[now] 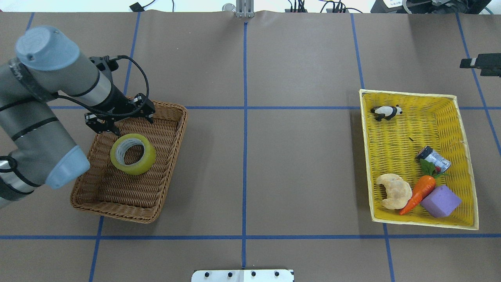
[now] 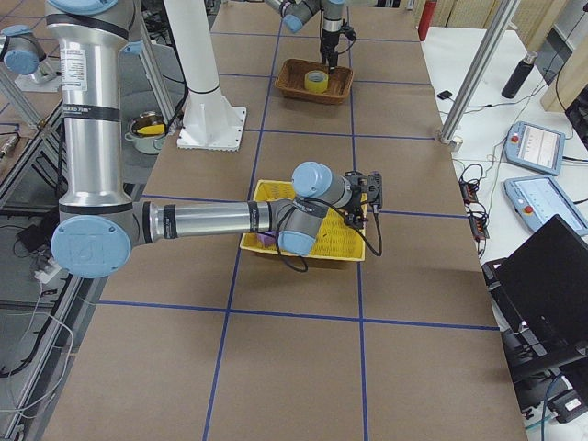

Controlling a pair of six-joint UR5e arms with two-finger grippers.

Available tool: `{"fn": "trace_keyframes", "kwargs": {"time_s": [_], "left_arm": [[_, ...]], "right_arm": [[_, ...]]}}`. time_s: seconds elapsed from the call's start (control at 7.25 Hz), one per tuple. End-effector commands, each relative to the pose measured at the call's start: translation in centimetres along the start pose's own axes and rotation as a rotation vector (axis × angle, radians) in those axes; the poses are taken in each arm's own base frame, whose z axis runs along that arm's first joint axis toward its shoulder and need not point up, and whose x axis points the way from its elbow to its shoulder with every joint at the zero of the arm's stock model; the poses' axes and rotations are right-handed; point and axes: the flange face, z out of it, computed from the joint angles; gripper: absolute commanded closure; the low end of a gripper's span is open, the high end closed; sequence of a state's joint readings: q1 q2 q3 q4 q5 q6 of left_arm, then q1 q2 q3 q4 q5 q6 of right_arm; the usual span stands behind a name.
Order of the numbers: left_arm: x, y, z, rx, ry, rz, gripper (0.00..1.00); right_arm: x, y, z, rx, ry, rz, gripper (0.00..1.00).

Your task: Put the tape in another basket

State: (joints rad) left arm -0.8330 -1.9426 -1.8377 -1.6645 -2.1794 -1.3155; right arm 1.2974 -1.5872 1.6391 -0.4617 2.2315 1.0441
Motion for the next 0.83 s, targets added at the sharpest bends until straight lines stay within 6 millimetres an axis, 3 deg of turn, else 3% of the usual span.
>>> {"fn": "trace_keyframes", "kwargs": {"time_s": [0.0, 0.28, 0.41, 0.69], "left_arm": [[-5.5, -5.1, -5.9, 0.114, -0.001, 0.116, 0.03], [-14.4, -11.1, -9.7, 0.231, -0.131, 0.317, 0.03], [-18.7, -14.5, -10.6, 0.237, -0.198, 0.406, 0.03], [-26.5, -18.8, -12.7, 0.217, -0.273, 0.512, 0.03]], "right_arm": [[2.6, -2.5, -1.2, -0.053, 0.16, -0.123, 0.0], [5.7, -3.5, -2.1, -0.139, 0.272, -0.219, 0.0], [7.7, -3.8, -2.6, -0.214, 0.323, -0.331, 0.0], [8.7, -6.2, -3.3, -0.37, 0.363, -0.437, 0.0]]}}
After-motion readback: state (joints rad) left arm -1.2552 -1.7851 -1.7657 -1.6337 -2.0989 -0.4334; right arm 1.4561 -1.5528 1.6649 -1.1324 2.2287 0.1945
